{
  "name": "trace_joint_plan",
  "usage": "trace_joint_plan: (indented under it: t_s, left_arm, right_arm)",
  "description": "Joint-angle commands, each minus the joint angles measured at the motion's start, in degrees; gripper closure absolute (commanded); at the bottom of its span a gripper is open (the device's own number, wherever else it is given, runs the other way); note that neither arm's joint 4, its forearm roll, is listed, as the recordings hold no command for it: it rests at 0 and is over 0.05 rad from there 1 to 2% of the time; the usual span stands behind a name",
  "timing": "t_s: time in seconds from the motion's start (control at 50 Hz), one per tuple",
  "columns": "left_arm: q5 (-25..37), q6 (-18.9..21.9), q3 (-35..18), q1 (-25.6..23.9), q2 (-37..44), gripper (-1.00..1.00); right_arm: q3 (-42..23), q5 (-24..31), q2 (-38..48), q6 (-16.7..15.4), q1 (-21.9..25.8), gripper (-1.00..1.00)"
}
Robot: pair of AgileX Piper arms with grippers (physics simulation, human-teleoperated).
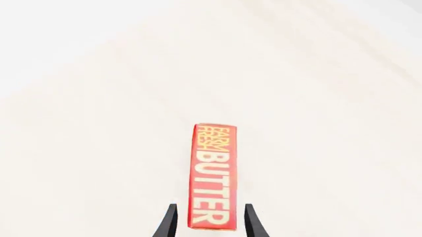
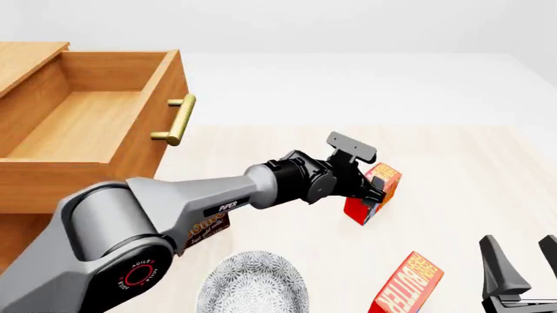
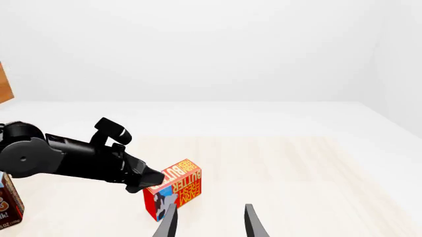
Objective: Put the butter at the front in the top drawer of the cabinet and close it.
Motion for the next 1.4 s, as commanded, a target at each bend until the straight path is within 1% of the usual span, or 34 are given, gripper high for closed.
trace_joint_plan:
  t_s: [0.02, 0.54, 0.96, 1.4]
  left_arm:
    - [-0.7, -0.6, -0.3, 0.0, 1.8, -1.00]
    - [-2.9, -2.4, -0.1, -0.6, 4.8, -1.00]
    - [-3.4, -3.2, -1.2, -0.9, 7.7, -1.00]
    - [-1.7, -3.3, -5.5, -0.9, 12.3, -1.00]
  right_arm:
    - [0.0, 0.0, 0.0, 0.0, 0.0, -1.00]
    - [0.0, 0.0, 0.0, 0.0, 0.0, -1.00]
    - [0.0, 0.0, 0.0, 0.0, 0.0, -1.00]
    - [0.0, 0.0, 0.0, 0.0, 0.0, -1.00]
